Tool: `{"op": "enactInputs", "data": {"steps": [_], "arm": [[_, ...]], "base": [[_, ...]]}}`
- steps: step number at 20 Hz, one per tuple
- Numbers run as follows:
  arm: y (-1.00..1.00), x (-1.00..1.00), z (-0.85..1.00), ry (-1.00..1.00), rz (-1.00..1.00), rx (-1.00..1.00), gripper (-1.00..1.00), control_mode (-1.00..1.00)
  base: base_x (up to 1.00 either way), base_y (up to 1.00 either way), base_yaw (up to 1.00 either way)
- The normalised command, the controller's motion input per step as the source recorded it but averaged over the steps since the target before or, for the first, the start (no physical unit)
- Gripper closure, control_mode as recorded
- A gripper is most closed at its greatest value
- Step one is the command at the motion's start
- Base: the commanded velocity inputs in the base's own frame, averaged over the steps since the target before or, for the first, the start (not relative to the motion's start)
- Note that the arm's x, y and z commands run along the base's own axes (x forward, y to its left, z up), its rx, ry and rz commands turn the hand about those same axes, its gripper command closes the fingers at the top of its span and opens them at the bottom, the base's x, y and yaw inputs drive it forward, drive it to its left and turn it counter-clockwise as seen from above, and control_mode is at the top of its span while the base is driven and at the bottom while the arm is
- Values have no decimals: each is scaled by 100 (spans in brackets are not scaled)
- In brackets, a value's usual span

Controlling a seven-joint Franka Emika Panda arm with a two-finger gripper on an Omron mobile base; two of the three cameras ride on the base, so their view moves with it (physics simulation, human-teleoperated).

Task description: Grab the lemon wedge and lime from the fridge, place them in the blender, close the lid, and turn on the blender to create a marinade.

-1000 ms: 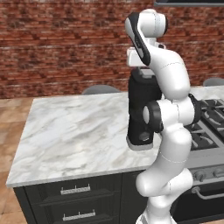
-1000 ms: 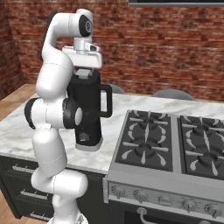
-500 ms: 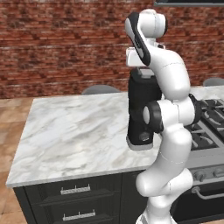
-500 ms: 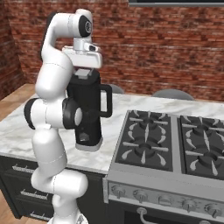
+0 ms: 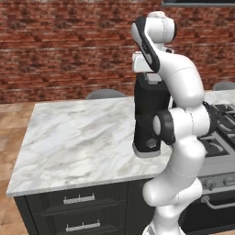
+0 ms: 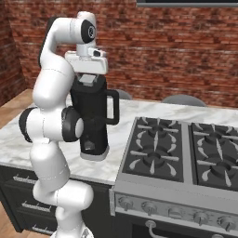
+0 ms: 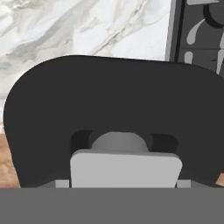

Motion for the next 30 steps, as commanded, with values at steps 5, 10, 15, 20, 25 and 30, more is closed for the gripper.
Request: {"op": "enactInputs", "data": {"steps": [5,10,15,20,25,30], "arm": [[0,15,2,0,0,0,100,-100],[0,20,33,-4,0,0,100,-100],[0,19,10,0,0,0,100,-100],[0,48,-6,3,0,0,100,-100],[0,10,-42,20,0,0,100,-100],[0,-11,-35,14,0,0,100,-100]], "base": [[0,0,0],[0,0,0],[0,0,0],[0,0,0],[0,0,0],[0,0,0]]}}
